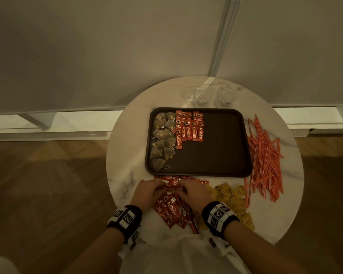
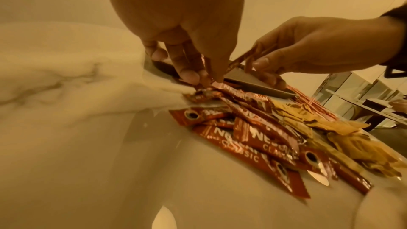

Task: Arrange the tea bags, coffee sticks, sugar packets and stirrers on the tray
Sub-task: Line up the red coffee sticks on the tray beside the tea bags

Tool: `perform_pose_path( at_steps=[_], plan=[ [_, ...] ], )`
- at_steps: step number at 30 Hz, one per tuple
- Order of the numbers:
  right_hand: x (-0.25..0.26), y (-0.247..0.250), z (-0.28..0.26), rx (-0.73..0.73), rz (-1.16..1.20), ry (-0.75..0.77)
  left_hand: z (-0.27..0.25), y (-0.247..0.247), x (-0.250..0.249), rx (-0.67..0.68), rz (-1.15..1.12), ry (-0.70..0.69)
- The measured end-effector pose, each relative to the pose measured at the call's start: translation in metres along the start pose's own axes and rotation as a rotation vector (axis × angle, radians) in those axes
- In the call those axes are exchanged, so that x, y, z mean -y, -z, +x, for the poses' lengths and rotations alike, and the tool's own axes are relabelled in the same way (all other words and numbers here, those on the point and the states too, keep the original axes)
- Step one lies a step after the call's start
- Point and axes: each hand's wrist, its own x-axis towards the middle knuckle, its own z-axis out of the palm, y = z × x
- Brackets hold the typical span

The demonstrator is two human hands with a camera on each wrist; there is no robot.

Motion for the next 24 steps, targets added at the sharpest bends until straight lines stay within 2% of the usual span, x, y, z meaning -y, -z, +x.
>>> perform_pose_path(
  at_steps=[8,11,16,19,24],
  plan=[
    [0.010,0.019,0.010,-0.068,0.353,-0.010,-0.004,0.021,-0.018,0.002,-0.193,-0.083],
    [0.010,0.029,0.013,-0.066,0.470,-0.056,-0.006,0.025,-0.029,0.011,-0.365,-0.004],
    [0.011,0.047,0.017,-0.032,0.788,-0.135,-0.006,0.032,-0.053,0.071,-0.783,0.158],
    [0.009,0.051,0.020,-0.044,0.841,-0.169,-0.003,0.034,-0.060,0.088,-0.870,0.182],
    [0.008,0.054,0.022,-0.087,0.898,-0.202,0.001,0.037,-0.059,0.112,-0.871,0.228]
  ],
)
